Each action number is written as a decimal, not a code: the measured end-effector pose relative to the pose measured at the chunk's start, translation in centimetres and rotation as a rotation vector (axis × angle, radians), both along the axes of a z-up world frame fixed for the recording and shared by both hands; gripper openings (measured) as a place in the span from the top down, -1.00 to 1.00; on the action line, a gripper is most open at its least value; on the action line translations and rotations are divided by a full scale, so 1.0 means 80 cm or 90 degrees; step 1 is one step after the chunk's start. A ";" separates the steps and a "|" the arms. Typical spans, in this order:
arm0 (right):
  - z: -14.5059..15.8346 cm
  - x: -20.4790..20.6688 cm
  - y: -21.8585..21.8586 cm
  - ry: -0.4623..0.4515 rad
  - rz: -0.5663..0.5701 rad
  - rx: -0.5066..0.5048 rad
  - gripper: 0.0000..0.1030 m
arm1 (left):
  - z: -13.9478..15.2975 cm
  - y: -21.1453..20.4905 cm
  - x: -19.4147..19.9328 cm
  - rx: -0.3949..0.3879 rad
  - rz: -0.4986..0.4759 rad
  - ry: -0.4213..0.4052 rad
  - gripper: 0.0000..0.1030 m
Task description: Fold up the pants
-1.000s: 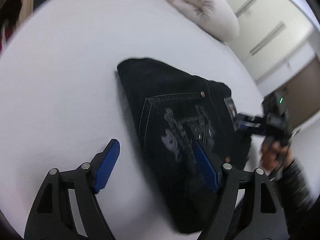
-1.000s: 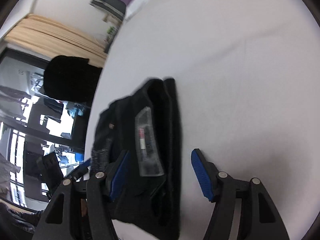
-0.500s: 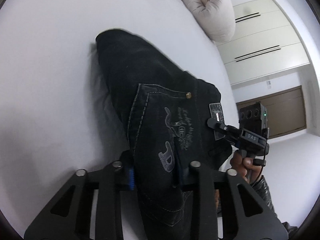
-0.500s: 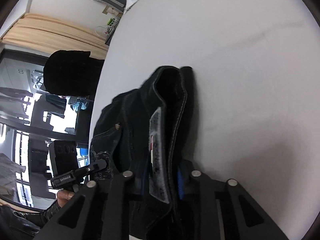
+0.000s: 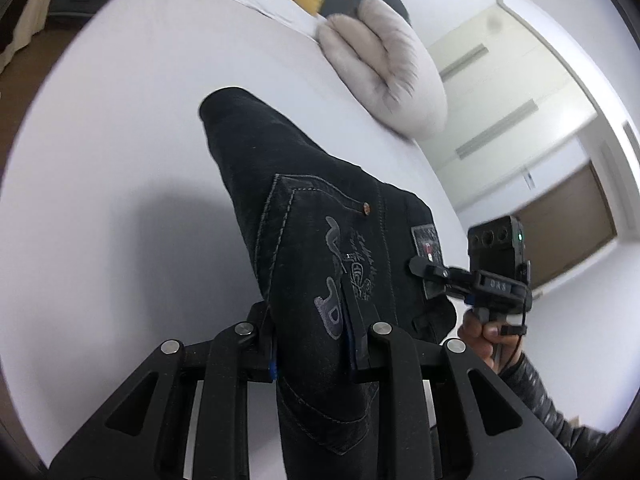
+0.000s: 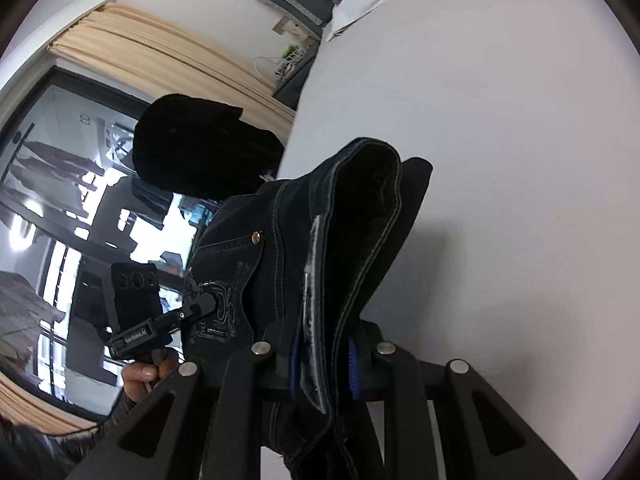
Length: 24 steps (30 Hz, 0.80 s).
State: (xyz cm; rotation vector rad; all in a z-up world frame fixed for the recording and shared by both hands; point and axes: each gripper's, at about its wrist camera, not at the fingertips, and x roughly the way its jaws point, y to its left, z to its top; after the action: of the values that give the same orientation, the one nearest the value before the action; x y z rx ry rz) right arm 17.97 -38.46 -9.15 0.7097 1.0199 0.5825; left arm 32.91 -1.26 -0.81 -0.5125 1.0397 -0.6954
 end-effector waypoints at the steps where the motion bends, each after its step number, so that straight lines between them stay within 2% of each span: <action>1: -0.002 0.014 0.007 0.002 0.002 0.002 0.60 | -0.002 0.017 0.014 0.002 0.008 0.001 0.60; 6: -0.053 0.076 0.035 0.056 -0.002 0.010 0.60 | -0.048 0.064 0.064 0.025 0.014 0.017 0.60; 10: -0.105 0.094 0.039 0.101 -0.012 0.022 0.60 | -0.101 0.081 0.084 0.042 0.008 0.044 0.59; 12: -0.123 0.095 0.033 0.107 -0.017 0.063 0.60 | -0.125 0.091 0.084 0.026 0.011 0.052 0.54; 13: -0.128 0.094 0.032 0.108 -0.015 0.072 0.59 | -0.133 0.096 0.082 0.016 0.013 0.057 0.51; 15: -0.141 0.092 0.029 0.118 -0.012 0.084 0.53 | -0.149 0.097 0.075 0.016 0.021 0.066 0.33; 19: -0.151 0.084 0.022 0.108 -0.034 0.138 0.51 | -0.172 0.089 0.061 -0.005 0.033 0.049 0.31; 22: -0.147 0.066 0.015 0.099 -0.065 0.154 0.40 | -0.171 0.093 0.051 0.005 0.047 0.039 0.27; 24: -0.141 0.051 0.008 0.089 -0.090 0.151 0.29 | -0.164 0.086 0.052 0.027 0.064 0.032 0.13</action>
State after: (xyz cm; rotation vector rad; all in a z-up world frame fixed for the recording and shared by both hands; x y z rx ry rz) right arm 22.06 -37.84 -20.46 1.0351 1.0302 0.5414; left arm 37.09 5.65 -13.91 -0.5430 1.0659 -0.5730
